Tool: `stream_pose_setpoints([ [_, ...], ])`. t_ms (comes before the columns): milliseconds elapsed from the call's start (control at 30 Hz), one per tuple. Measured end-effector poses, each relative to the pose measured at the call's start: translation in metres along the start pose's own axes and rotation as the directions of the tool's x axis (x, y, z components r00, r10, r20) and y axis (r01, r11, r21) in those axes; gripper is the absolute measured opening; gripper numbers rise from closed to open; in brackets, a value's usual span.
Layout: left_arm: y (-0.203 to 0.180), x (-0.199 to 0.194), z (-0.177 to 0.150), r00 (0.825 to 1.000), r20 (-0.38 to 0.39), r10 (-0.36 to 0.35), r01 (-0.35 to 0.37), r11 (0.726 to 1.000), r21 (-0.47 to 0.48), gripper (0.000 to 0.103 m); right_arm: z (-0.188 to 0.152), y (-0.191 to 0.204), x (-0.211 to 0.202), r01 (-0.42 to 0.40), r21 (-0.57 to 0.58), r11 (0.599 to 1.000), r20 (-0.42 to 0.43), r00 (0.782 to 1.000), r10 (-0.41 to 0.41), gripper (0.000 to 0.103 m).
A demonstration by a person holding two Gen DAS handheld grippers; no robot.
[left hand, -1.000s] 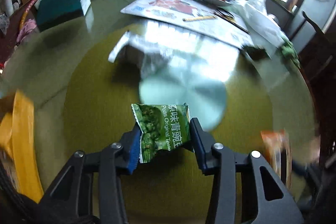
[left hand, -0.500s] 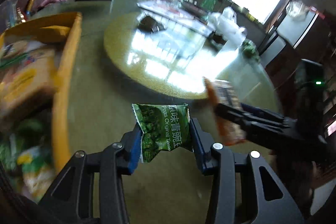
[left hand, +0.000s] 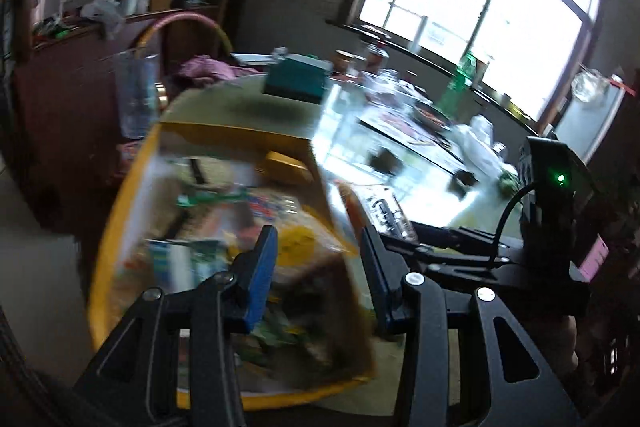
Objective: Organize snacks
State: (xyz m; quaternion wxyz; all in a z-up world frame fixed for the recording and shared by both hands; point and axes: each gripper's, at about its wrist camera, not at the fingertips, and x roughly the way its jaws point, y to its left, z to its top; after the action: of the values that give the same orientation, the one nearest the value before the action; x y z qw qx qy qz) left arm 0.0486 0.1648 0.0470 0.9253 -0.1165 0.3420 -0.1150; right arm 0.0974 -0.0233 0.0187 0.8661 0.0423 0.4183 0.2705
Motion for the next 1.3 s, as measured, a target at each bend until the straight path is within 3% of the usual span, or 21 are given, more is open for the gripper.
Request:
stream_pose_setpoints([
  [167,0.021,-0.007,-0.003,1.0,0.016,-0.008,0.009,0.999,-0.031,0.046,0.019,0.007,0.011,-0.012,-0.003,1.0,0.013,1.0,0.012,0.058],
  [233,0.014,-0.005,-0.01,1.0,0.011,-0.021,0.021,1.0,-0.019,0.064,0.019,-0.003,0.003,0.006,0.022,1.0,0.032,0.999,-0.007,0.058],
  [267,0.006,-0.002,-0.015,0.999,-0.006,-0.04,0.04,0.999,-0.011,0.078,0.015,-0.009,-0.003,0.019,0.033,0.999,0.038,0.999,-0.021,0.058],
  [333,-0.012,0.002,-0.023,0.996,-0.028,-0.089,0.09,0.996,0.008,0.083,0.002,-0.03,-0.019,0.065,0.072,0.995,0.035,0.997,-0.068,0.058],
  [433,-0.063,0.019,-0.04,0.983,-0.123,-0.134,0.15,0.98,0.133,0.085,-0.017,-0.053,-0.04,0.117,0.115,0.987,0.029,0.992,-0.121,0.058],
  [567,-0.117,0.051,-0.064,0.97,-0.235,-0.067,0.138,0.943,0.303,0.085,-0.042,-0.08,-0.069,0.181,0.179,0.967,0.042,0.981,-0.191,0.058],
  [633,-0.125,0.075,-0.072,0.951,-0.305,-0.051,0.147,0.943,0.299,0.081,-0.053,-0.091,-0.081,0.188,0.218,0.958,0.048,0.978,-0.203,0.057],
  [700,-0.127,0.086,-0.075,0.945,-0.327,-0.03,0.134,0.944,0.3,0.067,-0.061,-0.098,-0.09,0.173,0.246,0.954,0.062,0.979,-0.194,0.057],
  [767,-0.131,0.088,-0.078,0.945,-0.328,-0.001,0.114,0.938,0.326,0.067,-0.066,-0.102,-0.096,0.172,0.263,0.949,0.071,0.978,-0.197,0.056],
  [833,-0.131,0.092,-0.079,0.935,-0.355,-0.023,0.141,0.94,0.31,0.067,-0.069,-0.103,-0.1,0.167,0.266,0.949,0.083,0.977,-0.195,0.055],
  [933,-0.132,0.102,-0.082,0.923,-0.386,-0.006,0.137,0.94,0.314,0.067,-0.069,-0.106,-0.102,0.143,0.276,0.951,0.091,0.981,-0.174,0.046],
  [1000,-0.134,0.106,-0.085,0.916,-0.401,0.012,0.129,0.938,0.322,0.052,-0.068,-0.106,-0.102,0.143,0.275,0.951,0.096,0.98,-0.175,0.046],
  [1067,-0.133,0.107,-0.085,0.915,-0.404,0.003,0.136,0.939,0.316,0.044,-0.068,-0.106,-0.098,0.146,0.269,0.952,0.094,0.98,-0.177,0.046],
  [1167,-0.131,0.106,-0.085,0.92,-0.391,-0.012,0.141,0.943,0.302,0.042,-0.072,-0.111,-0.088,0.132,0.267,0.955,0.066,0.986,-0.155,0.046],
  [1233,-0.128,0.103,-0.083,0.923,-0.384,-0.03,0.15,0.946,0.286,0.04,-0.076,-0.113,-0.081,0.138,0.274,0.952,0.055,0.986,-0.159,0.053],
  [1300,-0.124,0.1,-0.082,0.923,-0.382,-0.051,0.162,0.951,0.264,0.036,-0.079,-0.115,-0.074,0.156,0.282,0.947,0.035,0.984,-0.173,0.075],
])
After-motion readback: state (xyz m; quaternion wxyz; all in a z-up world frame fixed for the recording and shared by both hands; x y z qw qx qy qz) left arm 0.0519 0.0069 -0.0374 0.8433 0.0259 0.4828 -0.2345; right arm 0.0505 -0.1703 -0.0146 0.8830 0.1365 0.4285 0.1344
